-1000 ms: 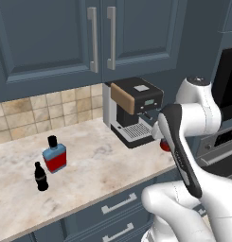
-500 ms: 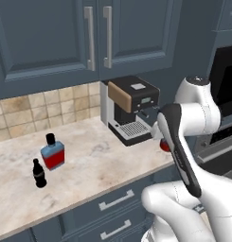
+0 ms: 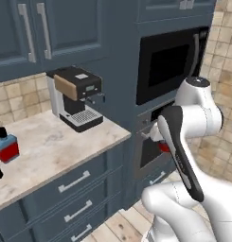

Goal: Move the drinks to the dining counter.

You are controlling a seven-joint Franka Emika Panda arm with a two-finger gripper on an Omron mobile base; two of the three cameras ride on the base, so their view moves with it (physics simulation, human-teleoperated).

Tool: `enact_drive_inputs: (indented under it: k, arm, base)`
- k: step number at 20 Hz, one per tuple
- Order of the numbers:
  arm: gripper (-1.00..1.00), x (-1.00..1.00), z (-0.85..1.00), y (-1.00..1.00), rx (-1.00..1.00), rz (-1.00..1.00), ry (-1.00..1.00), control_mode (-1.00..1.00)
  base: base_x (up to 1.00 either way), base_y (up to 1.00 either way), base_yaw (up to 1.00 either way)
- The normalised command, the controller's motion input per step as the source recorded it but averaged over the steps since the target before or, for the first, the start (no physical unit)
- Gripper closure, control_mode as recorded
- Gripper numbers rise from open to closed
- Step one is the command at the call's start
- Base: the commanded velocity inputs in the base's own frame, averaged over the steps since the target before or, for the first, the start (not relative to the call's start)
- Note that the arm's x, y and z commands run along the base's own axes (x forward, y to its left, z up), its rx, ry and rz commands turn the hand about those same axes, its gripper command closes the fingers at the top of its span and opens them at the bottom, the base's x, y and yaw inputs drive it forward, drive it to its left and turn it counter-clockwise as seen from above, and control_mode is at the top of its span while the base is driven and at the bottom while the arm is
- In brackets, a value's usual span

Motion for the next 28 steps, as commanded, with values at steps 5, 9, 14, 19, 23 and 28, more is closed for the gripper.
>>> enact_drive_inputs:
  k: [5,9,14,19,23,28]
  arm:
    - [1.0,0.0,0.0,0.0,0.0,0.0,0.0,1.0]
    - [1.0,0.0,0.0,0.0,0.0,0.0,0.0,1.0]
    - [1.0,0.0,0.0,0.0,0.0,0.0,0.0,1.0]
    - [1.0,0.0,0.0,0.0,0.0,0.0,0.0,1.0]
    - [1.0,0.0,0.0,0.0,0.0,0.0,0.0,1.0]
    - [1.0,0.0,0.0,0.0,0.0,0.0,0.0,1.0]
  base:
    - [-0.1,0.05,-0.86]
    - [0.0,-0.15,-0.92]
    - [0.0,-0.06,-0.96]
    - [0.0,0.0,-1.0]
    - [0.0,0.0,-1.0]
    - [0.0,0.0,-0.98]
